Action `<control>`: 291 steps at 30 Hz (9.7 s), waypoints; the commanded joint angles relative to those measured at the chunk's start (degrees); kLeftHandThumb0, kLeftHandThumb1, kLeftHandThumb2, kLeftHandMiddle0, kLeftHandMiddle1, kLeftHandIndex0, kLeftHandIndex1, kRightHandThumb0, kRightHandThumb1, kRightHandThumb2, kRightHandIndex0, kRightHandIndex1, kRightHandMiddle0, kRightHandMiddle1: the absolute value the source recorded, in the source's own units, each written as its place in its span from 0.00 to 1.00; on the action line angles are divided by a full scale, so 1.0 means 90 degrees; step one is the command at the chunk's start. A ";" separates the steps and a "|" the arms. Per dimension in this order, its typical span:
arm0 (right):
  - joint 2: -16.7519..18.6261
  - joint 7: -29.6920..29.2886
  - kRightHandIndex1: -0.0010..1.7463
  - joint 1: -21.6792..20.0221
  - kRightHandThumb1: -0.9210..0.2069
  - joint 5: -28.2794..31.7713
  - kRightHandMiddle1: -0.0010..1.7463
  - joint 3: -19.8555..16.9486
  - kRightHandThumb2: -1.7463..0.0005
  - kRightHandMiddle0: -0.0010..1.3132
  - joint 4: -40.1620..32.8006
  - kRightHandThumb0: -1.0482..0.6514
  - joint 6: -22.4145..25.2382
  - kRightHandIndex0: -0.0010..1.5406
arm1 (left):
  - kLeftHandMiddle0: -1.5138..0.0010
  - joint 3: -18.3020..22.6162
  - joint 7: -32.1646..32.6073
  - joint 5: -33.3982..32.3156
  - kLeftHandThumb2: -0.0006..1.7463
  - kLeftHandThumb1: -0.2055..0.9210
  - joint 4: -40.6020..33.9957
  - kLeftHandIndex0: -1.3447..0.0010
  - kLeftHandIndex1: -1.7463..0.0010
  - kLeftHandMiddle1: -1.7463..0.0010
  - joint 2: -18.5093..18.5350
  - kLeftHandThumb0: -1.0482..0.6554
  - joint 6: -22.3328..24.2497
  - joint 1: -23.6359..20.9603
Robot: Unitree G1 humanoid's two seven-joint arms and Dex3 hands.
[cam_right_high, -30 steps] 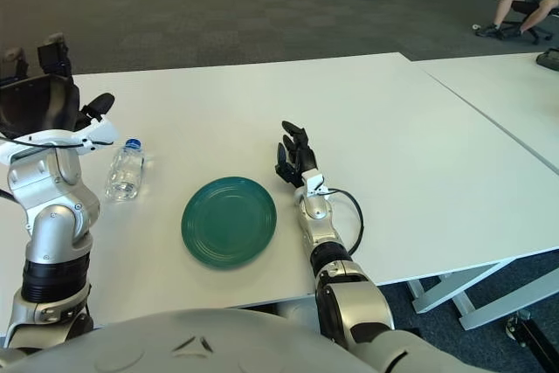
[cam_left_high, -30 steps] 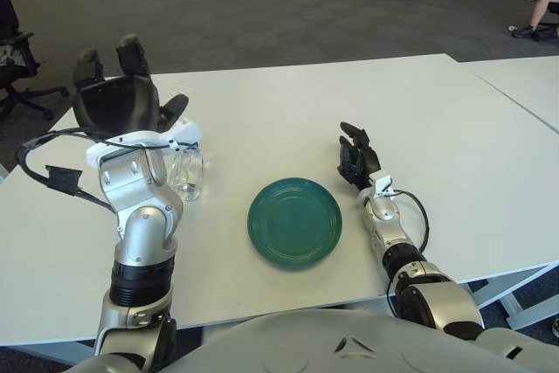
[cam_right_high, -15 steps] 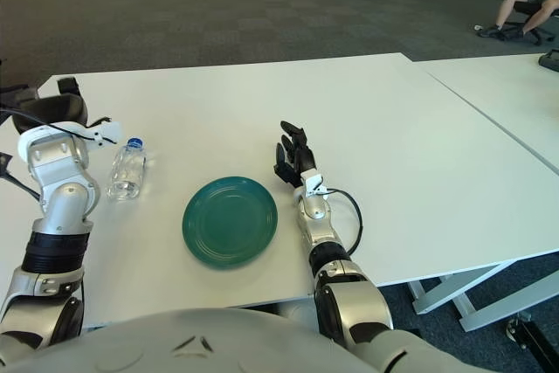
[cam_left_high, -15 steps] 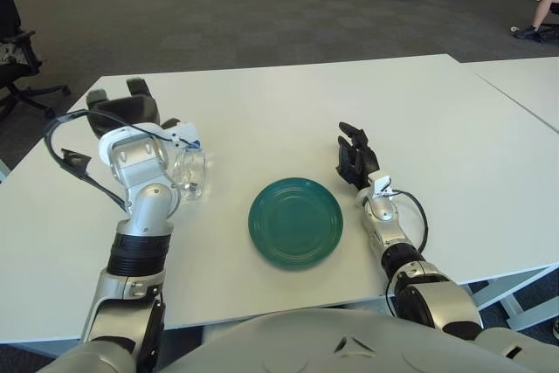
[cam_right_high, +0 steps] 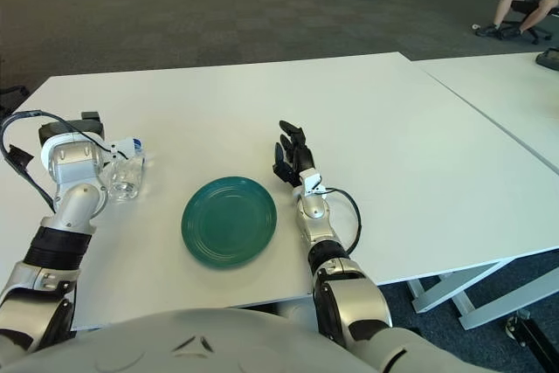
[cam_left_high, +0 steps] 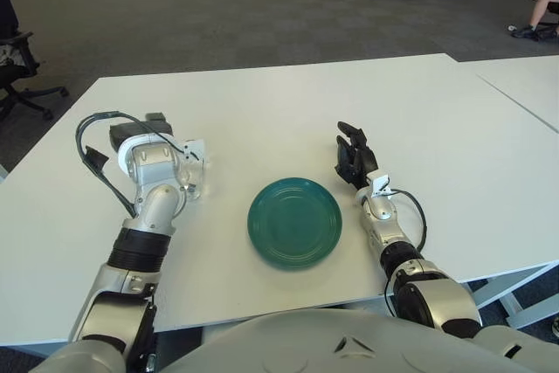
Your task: Put the bottle into the plate.
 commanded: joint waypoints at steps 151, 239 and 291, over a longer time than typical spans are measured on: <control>0.0015 0.0641 0.00 -0.0228 0.00 0.0017 0.38 -0.0238 0.53 0.00 0.1089 0.19 -0.0324 0.16 | 1.00 -0.1924 0.7617 -0.4059 0.14 0.99 0.2634 1.00 0.89 1.00 0.3667 0.05 -0.3719 -0.1113; -0.0125 0.0799 0.00 -0.0195 0.00 0.0031 0.37 -0.0302 0.51 0.00 0.1114 0.20 -0.0399 0.16 | 0.95 -0.4140 1.0294 -0.4996 0.05 1.00 0.7952 1.00 0.88 0.99 0.2138 0.02 -0.6899 -0.3987; -0.0105 0.0841 0.00 -0.0156 0.00 0.0105 0.37 -0.0355 0.54 0.00 0.1077 0.20 -0.0283 0.16 | 0.94 -0.4769 0.8620 -0.4031 0.02 0.97 0.7847 1.00 0.93 1.00 0.2478 0.01 -0.6866 -0.4456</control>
